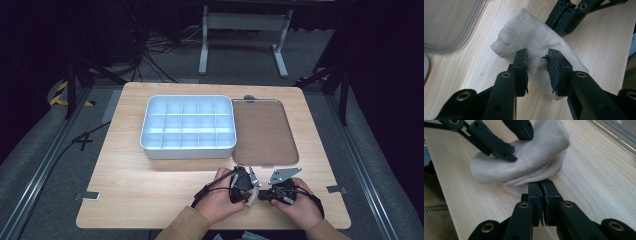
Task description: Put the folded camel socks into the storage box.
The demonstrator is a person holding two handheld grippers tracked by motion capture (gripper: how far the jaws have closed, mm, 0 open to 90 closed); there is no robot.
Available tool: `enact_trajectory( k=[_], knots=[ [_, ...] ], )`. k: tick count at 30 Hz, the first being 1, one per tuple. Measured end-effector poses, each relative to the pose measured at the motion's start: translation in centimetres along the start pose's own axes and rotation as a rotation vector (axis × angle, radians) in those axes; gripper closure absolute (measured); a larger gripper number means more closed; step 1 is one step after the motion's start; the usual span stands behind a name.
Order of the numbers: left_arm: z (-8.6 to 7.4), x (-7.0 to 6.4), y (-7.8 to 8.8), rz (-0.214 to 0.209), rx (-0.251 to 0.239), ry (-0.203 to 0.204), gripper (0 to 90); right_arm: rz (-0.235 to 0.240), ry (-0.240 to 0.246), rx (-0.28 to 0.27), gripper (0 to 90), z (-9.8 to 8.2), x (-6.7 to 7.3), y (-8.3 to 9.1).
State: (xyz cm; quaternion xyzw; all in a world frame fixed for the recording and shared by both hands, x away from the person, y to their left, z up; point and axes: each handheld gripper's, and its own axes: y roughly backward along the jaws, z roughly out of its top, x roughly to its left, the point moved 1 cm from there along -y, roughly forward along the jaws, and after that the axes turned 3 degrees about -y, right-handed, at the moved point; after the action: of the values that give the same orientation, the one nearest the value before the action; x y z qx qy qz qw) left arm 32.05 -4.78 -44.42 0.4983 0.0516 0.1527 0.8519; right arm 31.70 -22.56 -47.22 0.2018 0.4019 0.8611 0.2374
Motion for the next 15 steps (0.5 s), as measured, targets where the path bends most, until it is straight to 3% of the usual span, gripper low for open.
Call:
enact_trajectory(
  k=[4,9,12,15],
  knots=[
    [0.0,0.1,-0.1,0.001,-0.004,0.002,65.4,-0.011,-0.016,-0.03,85.3,0.0,-0.4,1.1],
    [-0.1,0.1,0.0,0.008,-0.001,0.003,63.9,-0.011,0.007,-0.141,85.2,0.8,0.1,2.6],
    [-0.1,0.0,0.0,0.002,-0.005,0.004,62.0,0.01,0.031,-0.216,83.7,1.5,1.0,2.7],
    [-0.1,0.0,0.0,-0.004,-0.009,0.0,61.0,0.012,0.035,-0.248,82.2,1.9,1.2,2.3]
  ],
)
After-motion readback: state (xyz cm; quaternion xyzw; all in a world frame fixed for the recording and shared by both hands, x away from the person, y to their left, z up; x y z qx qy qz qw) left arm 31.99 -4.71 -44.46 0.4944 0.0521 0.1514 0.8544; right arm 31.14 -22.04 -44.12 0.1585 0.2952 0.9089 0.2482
